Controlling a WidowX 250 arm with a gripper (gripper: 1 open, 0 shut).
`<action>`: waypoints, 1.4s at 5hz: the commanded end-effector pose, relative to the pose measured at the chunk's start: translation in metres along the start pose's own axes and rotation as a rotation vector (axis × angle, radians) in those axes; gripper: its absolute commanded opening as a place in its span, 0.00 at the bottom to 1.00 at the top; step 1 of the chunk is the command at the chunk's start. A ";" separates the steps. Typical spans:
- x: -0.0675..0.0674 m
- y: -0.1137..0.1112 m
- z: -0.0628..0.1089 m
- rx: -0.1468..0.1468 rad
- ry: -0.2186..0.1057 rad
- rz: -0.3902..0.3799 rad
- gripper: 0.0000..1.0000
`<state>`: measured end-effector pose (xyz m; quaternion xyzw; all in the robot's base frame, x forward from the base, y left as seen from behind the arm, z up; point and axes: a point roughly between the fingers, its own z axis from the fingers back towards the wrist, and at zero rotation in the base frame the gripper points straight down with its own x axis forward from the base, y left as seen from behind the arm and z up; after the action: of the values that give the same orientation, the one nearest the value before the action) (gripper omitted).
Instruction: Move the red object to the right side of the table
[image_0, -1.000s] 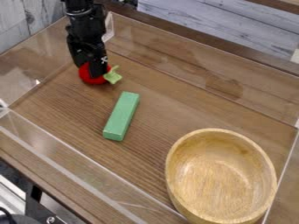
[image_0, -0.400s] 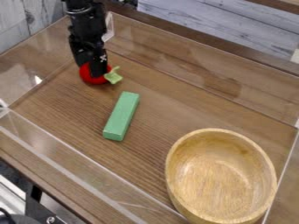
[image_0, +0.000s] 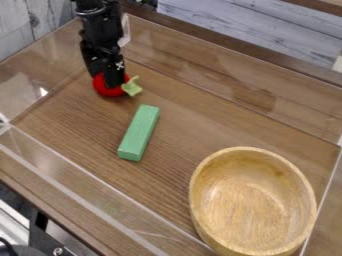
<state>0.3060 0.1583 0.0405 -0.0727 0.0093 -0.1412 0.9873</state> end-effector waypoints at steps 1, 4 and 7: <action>0.007 -0.007 0.018 0.029 -0.046 0.039 1.00; 0.007 -0.028 0.033 0.022 -0.090 0.206 0.00; 0.069 -0.111 0.040 -0.023 -0.139 0.133 0.00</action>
<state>0.3327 0.0382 0.0725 -0.1034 -0.0140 -0.0646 0.9924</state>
